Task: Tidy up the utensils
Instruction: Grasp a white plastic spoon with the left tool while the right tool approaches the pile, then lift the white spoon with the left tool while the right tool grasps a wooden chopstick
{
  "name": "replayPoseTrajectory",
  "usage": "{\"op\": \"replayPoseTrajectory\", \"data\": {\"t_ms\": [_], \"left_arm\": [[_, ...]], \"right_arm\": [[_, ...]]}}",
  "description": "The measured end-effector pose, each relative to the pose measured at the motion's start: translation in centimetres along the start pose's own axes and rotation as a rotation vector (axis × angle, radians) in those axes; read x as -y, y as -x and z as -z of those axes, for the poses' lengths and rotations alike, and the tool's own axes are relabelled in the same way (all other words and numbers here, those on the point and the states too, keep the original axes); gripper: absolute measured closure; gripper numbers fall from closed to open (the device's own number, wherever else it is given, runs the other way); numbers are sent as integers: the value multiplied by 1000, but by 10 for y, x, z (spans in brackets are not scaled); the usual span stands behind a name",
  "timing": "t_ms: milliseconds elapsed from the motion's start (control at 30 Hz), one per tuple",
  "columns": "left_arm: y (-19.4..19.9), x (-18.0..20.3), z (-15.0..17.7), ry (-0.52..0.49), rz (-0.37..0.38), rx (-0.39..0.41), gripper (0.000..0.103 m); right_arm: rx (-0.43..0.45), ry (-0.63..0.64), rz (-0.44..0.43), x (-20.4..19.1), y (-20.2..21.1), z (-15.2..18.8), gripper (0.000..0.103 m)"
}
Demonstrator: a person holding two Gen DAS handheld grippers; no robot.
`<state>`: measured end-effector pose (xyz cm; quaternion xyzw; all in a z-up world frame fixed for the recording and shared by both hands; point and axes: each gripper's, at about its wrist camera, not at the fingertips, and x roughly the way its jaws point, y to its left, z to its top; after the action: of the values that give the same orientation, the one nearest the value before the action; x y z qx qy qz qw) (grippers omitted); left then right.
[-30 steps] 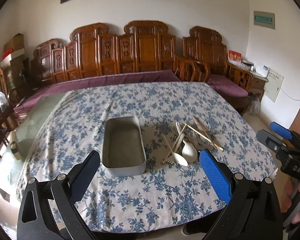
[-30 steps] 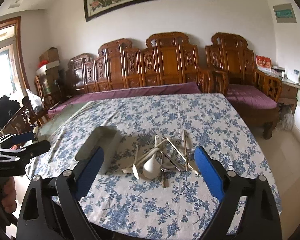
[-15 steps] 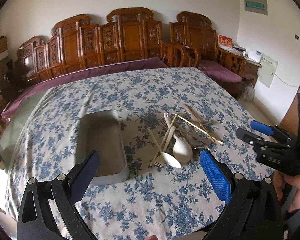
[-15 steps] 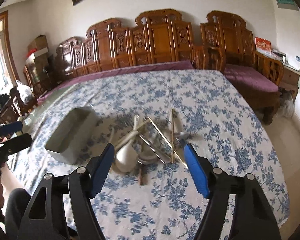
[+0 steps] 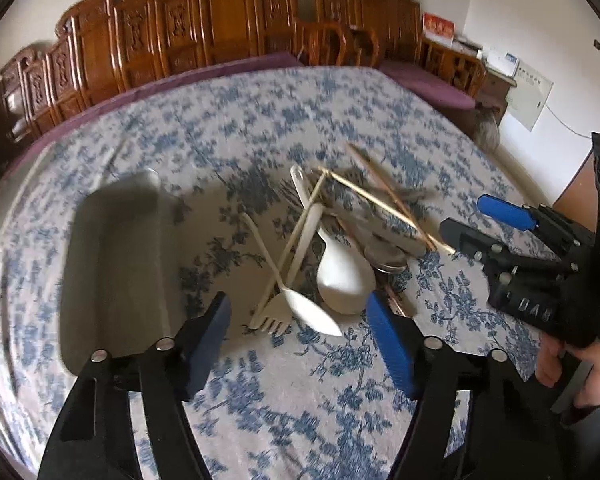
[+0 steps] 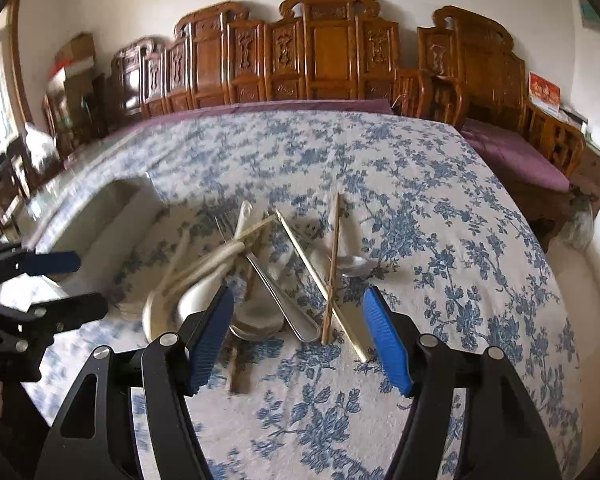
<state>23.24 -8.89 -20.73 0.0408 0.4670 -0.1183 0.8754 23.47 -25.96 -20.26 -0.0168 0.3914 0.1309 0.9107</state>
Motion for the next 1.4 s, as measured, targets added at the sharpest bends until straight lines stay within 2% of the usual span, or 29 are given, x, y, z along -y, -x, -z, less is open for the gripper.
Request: {"op": "replayPoseTrajectory", "data": {"t_ms": [133,300,533,733,1067,1267,1333,1400], "left_arm": [[-28,0,-4,15,-11,-52,49],[-54,-7,-3,74,-2,-126,72],[-58,-11,8,113,5,-162,78],[-57,-16,14,152,28,-167,101],[-18,-28,17,197,31,-60,102],[4,-29,15,197,45,-6,102],[8,-27,15,192,52,5,102],[13,-24,14,180,56,16,102]], "right_arm": [[-20,-9,-6,3,-16,7,33],[-34,-14,-2,7,-28,18,33],[-35,-37,-6,14,-32,27,33],[-32,-54,-25,17,-33,30,33],[-36,-62,-43,18,-31,28,34],[-68,-51,-25,20,-35,13,66],[-89,-44,-5,21,-40,8,68],[-105,-61,-14,26,-45,2,74]]}}
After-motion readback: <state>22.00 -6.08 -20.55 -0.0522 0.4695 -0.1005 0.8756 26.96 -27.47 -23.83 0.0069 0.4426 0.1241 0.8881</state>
